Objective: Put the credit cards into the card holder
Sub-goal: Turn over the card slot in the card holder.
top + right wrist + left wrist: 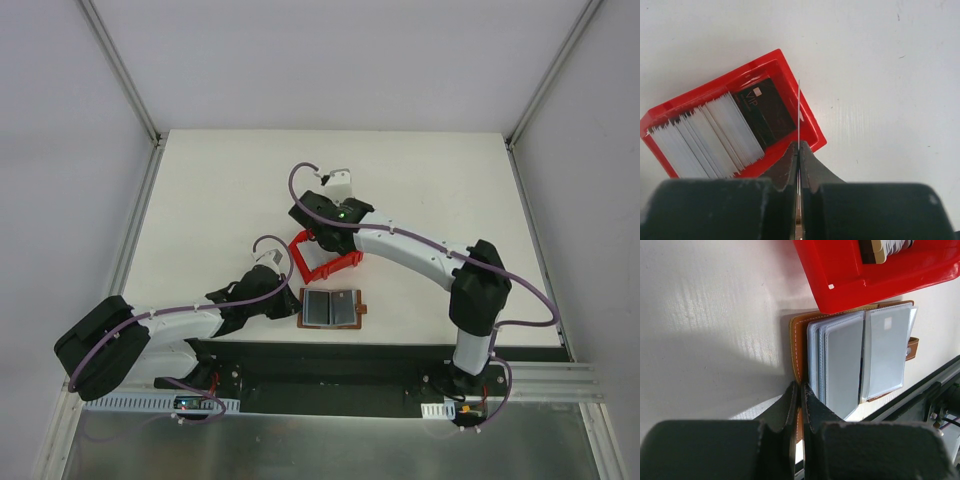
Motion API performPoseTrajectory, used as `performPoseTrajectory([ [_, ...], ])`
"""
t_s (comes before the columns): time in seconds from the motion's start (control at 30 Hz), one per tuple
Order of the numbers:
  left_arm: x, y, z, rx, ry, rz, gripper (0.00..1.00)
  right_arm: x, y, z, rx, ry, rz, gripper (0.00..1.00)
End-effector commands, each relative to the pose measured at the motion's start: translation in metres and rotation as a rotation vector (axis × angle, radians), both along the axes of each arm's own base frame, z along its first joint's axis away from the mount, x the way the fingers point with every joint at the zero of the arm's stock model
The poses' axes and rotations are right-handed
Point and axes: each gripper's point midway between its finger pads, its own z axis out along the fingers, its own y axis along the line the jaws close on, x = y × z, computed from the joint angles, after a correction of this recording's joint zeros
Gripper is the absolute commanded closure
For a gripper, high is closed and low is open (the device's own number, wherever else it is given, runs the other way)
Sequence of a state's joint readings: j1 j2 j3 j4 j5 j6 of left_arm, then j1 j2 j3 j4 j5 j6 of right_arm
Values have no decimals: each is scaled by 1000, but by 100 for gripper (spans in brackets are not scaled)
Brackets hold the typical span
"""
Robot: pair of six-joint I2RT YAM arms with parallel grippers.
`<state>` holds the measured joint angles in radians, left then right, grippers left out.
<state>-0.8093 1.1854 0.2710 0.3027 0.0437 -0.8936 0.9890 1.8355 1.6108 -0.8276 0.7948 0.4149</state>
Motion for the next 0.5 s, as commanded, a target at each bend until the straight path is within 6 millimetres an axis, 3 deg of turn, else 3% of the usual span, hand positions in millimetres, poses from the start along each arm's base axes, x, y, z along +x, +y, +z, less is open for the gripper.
performPoseTrajectory([
  [0.0,-18,25,-27,119,85,-3,100,2,-15,23,-23,-75,-84,99],
  [0.1,-18,24,-26,117,81,-9,100,-8,-23,28,12,-60,-127,99],
  [0.23,-18,22,-24,106,78,-21,100,-42,-30,40,170,-55,-140,99],
  [0.47,-22,20,-18,75,80,-28,100,-117,-61,-17,262,153,-134,99],
])
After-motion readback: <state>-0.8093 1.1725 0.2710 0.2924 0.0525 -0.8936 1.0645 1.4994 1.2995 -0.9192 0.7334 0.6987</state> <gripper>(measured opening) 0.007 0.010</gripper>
